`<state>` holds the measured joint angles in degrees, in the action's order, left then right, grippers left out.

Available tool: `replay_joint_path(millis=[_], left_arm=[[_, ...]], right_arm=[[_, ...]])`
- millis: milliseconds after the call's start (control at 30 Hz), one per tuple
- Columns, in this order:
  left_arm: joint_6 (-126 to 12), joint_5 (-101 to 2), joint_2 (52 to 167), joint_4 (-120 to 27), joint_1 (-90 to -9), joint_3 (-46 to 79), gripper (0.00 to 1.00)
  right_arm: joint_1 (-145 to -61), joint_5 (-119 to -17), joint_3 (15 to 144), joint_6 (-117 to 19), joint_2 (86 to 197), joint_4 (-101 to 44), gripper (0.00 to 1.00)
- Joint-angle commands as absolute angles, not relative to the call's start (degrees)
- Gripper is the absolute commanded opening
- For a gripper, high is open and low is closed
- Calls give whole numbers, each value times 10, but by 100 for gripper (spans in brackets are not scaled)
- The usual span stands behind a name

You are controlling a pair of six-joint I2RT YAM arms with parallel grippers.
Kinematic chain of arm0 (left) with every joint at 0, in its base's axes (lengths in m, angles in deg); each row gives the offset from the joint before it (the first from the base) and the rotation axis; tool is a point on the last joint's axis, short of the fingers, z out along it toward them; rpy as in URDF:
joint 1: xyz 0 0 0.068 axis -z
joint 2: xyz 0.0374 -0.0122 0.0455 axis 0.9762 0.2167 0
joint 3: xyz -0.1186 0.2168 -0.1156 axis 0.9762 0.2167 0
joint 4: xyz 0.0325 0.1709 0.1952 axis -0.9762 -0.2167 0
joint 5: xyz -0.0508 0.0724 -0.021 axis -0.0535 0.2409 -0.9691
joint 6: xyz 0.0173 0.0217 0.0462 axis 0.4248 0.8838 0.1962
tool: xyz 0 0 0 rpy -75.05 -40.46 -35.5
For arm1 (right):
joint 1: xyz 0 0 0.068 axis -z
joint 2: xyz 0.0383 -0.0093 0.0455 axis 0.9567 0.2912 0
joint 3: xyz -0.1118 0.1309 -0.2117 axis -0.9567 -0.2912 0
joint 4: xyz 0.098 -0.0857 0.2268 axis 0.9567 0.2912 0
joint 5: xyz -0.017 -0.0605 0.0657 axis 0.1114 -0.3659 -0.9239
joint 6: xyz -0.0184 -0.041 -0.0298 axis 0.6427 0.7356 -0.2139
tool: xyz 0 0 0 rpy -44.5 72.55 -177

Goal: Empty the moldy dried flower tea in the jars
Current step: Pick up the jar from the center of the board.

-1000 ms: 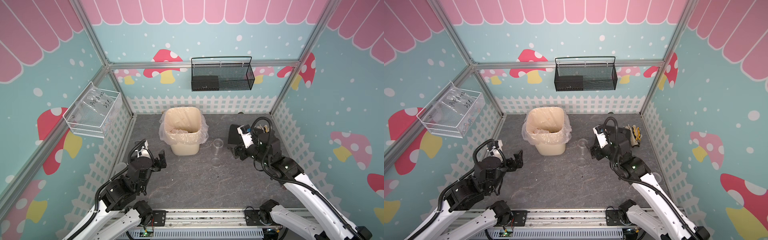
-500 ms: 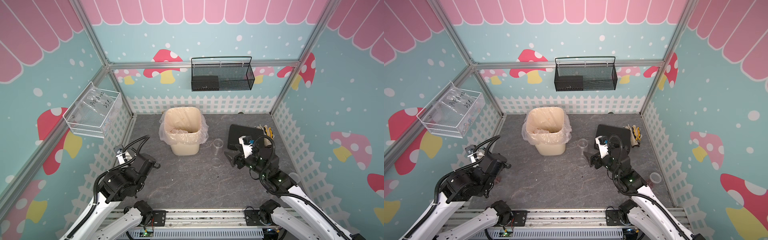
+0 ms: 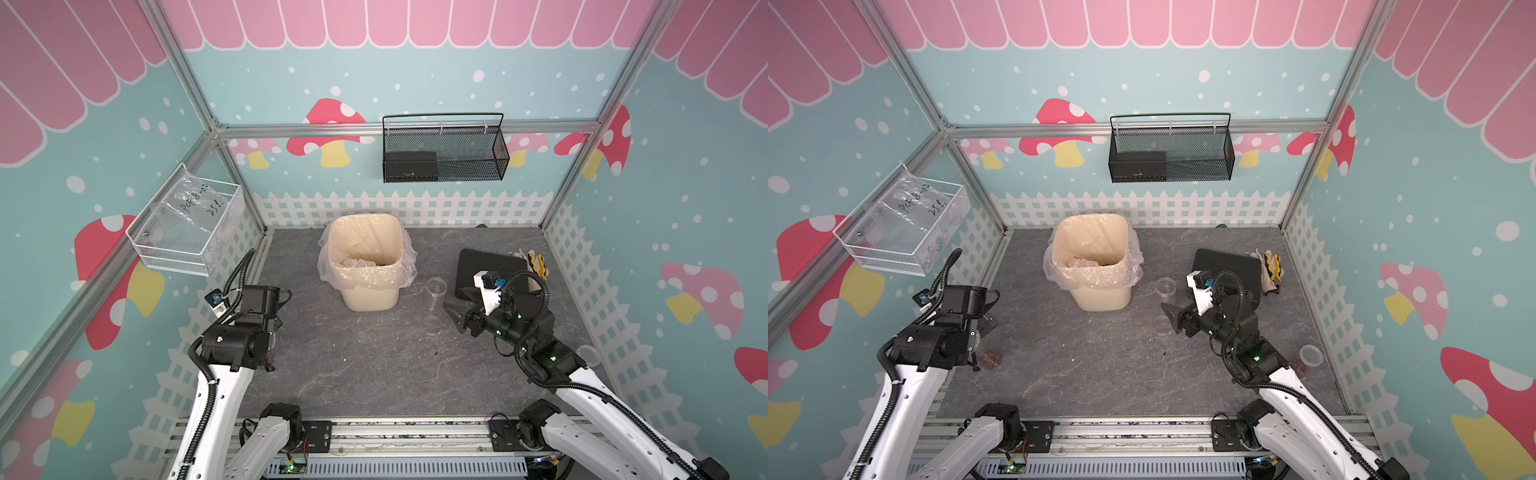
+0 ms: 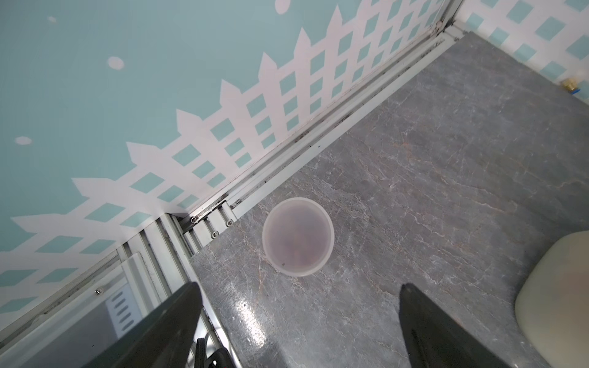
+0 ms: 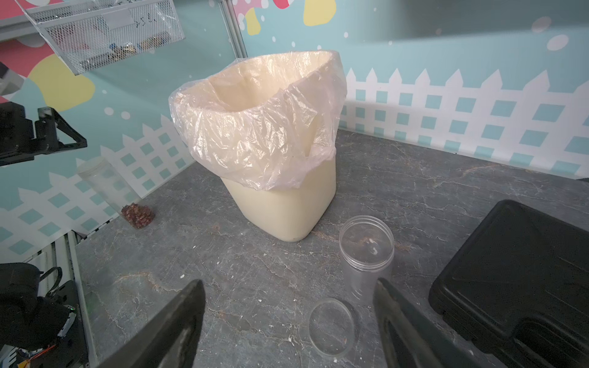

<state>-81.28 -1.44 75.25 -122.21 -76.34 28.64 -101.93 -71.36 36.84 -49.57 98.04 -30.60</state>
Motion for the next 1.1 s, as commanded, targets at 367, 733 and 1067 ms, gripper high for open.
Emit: replay_joint_path(millis=[367,733,1067], left_arm=[[-774,-158,796,-1122,-915,353,99],[-777,-177,842,-1077,-946,364,80],[-777,-178,832,-1070,-947,379,62]], right_arm=[[-1019,-743,339,-511,992,-350,84],[-1019,-750,329,-516,998,-361,84],[-1018,-761,329,-520,1007,-362,84]])
